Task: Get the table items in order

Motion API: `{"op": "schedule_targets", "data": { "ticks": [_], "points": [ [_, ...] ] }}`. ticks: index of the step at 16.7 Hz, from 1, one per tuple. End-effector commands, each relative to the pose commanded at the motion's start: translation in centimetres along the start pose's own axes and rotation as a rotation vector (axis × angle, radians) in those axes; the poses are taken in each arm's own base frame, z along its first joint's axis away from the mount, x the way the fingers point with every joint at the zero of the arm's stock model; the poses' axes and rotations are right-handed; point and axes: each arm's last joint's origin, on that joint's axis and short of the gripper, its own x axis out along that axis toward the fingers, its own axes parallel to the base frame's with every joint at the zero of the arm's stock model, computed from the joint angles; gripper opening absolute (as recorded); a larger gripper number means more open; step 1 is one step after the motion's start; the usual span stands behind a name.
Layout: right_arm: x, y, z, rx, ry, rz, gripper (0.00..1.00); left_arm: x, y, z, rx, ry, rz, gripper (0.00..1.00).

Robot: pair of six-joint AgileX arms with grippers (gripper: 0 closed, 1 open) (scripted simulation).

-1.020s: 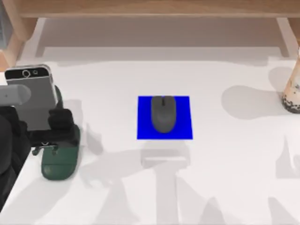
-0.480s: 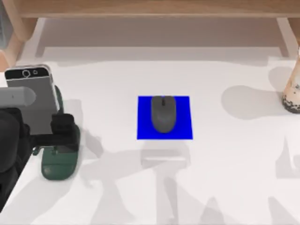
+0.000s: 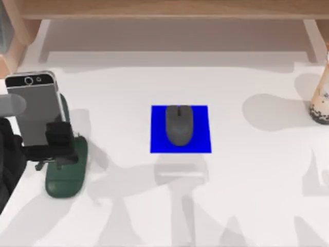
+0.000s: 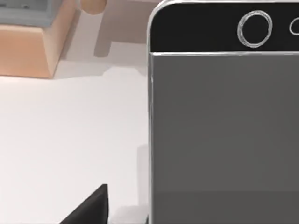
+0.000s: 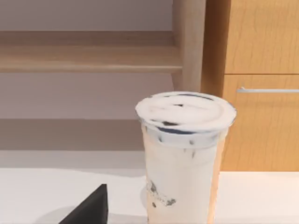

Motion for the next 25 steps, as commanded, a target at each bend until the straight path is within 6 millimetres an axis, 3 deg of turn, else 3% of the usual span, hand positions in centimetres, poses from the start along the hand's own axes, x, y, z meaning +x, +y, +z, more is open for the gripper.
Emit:
{"op": "schedule_targets", "data": {
  "ticks": [4, 11, 20, 25],
  "points": [
    [0.0, 0.0, 0.0, 0.000, 0.000, 0.000, 1.00, -1.0, 3.1, -0.7, -0.066, -0.108, 0.010, 1.00],
    [0.0, 0.0, 0.0, 0.000, 0.000, 0.000, 1.00, -2.2, 7.0, -4.8, 0.016, -0.359, -0.008, 1.00],
    [0.1, 0.0, 0.0, 0.002, 0.001, 0.000, 1.00, -2.0, 7.6, -5.7, 0.075, -0.404, 0.003, 1.00],
    [1.4, -0.1, -0.4, 0.025, 0.041, -0.001, 1.00, -2.0, 7.6, -5.7, 0.075, -0.404, 0.003, 1.00]
  ]
}}
